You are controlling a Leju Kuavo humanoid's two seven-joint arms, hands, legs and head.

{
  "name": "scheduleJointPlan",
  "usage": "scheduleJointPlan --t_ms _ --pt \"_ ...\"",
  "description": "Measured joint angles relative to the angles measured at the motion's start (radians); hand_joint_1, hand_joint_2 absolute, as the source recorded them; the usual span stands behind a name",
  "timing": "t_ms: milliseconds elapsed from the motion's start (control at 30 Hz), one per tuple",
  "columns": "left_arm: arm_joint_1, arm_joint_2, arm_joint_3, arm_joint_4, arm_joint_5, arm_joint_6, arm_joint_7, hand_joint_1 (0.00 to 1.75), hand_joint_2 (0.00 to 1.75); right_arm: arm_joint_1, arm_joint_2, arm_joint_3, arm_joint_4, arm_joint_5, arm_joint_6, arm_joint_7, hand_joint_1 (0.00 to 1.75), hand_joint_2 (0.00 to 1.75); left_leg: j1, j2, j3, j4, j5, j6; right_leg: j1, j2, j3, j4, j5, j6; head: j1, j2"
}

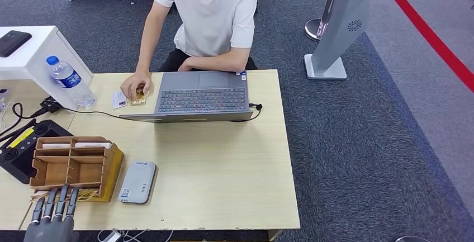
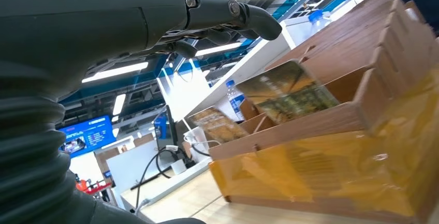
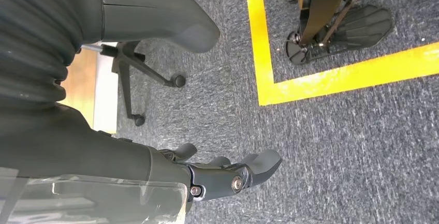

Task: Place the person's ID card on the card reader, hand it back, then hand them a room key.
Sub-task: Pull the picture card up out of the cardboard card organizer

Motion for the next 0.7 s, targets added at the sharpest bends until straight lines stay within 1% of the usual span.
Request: scheduleJointPlan --t_ms 167,433,567,700 --pt "-0.048 0.002 -0.040 0.008 0.000 -0.005 0.005 0.00 1.75 0.000 0.000 0.000 0.000 0.008 0.001 -0.002 0.00 1.75 0.000 0.001 0.000 0.000 0.000 0.000 0.000 0.001 0.000 0.000 0.000 0.000 0.000 0.000" --pt "-0.067 0.000 -0.064 0.026 0.000 -0.008 0.001 0.00 1.75 0.000 0.000 0.000 0.000 0.015 -0.002 0.006 0.00 1.75 0.000 0.001 0.000 0.000 0.000 0.000 0.000 0.001 0.000 0.000 0.000 0.000 0.000 0.000" --pt "-0.071 -0.011 -0.060 0.048 0.000 -0.005 -0.028 0.00 1.75 0.000 0.000 0.000 0.000 0.019 -0.001 0.006 0.00 1.75 0.000 0.001 0.000 0.000 0.000 0.000 0.000 0.001 0.000 0.000 0.000 0.000 0.000 0.000" --pt "-0.066 -0.029 -0.029 0.067 0.000 -0.006 -0.064 0.00 1.75 0.000 0.000 0.000 0.000 0.024 0.001 0.006 0.00 1.75 0.000 0.001 0.000 0.000 0.000 0.000 0.000 0.001 0.000 0.000 0.000 0.000 0.000 0.000"
